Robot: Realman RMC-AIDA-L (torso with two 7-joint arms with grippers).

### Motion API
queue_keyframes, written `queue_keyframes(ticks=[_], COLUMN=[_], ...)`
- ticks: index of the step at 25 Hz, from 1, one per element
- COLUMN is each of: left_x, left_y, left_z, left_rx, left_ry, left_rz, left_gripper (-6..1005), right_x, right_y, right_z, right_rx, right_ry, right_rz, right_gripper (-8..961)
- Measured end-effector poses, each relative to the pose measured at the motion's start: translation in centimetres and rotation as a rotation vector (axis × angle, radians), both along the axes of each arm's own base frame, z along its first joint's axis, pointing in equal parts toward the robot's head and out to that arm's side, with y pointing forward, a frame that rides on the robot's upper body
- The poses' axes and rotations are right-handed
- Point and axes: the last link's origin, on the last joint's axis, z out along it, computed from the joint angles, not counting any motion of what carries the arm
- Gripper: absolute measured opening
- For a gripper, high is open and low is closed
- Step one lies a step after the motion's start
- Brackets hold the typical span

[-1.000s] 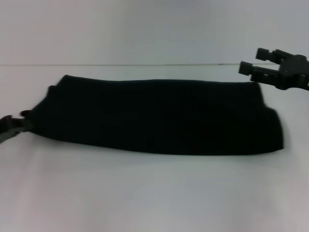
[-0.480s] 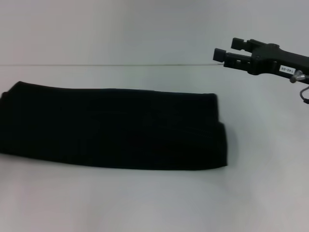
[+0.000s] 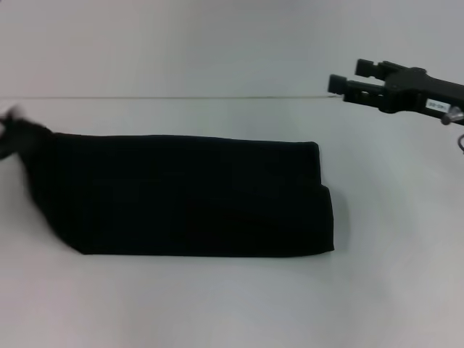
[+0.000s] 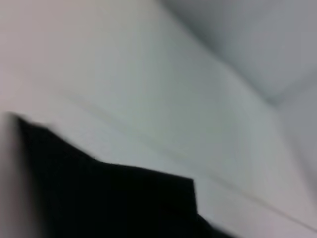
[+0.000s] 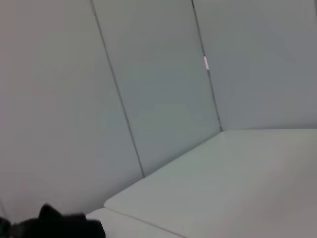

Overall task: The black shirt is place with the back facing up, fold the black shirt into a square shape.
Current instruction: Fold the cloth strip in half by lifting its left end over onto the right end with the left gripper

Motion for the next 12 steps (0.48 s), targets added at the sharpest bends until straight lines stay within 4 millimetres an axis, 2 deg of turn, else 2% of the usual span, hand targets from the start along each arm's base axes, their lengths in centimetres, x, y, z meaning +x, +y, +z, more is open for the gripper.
queue_keyframes(ticks=[2,3,5,6,7,8,9,11,12], left_x=[4.7,5.7,9.9,9.9,13.9,16.1,17.2,19.9,20.6], left_y=[2.9,3.4,5.3,5.3,6.4,6.8,7.0,7.1,6.9], left_z=[-1.9,-2.4,-4.8,-4.8,-7.4,-9.1,-10.0,-13.2,-14.7], left_rx=[-0.078,-0.097,-0.171,-0.171,-0.225,-0.246,-0.257,-0.288,-0.301], left_ry=[-0.06,-0.07,-0.113,-0.113,-0.156,-0.174,-0.179,-0.183,-0.183], left_rz=[-0.158,-0.189,-0.303,-0.303,-0.4,-0.446,-0.466,-0.501,-0.502], left_gripper=[118,120,125,127,129,131,134,138,141], right_x=[0.6,1.0,1.7,2.1,2.5,2.9,3.3,4.3,4.7], right_y=[-0.1,-0.2,-0.3,-0.4,-0.5,-0.7,-0.9,-1.4,-1.6], right_z=[0.5,0.7,1.5,1.9,2.3,2.8,3.3,4.5,5.0], right_rx=[0.014,0.021,0.037,0.045,0.051,0.059,0.067,0.084,0.091], right_ry=[-0.007,-0.011,-0.018,-0.022,-0.024,-0.024,-0.02,-0.018,-0.02], right_rz=[-0.01,-0.016,-0.028,-0.034,-0.039,-0.044,-0.05,-0.062,-0.069], right_gripper=[915,915,915,915,915,915,915,915,915])
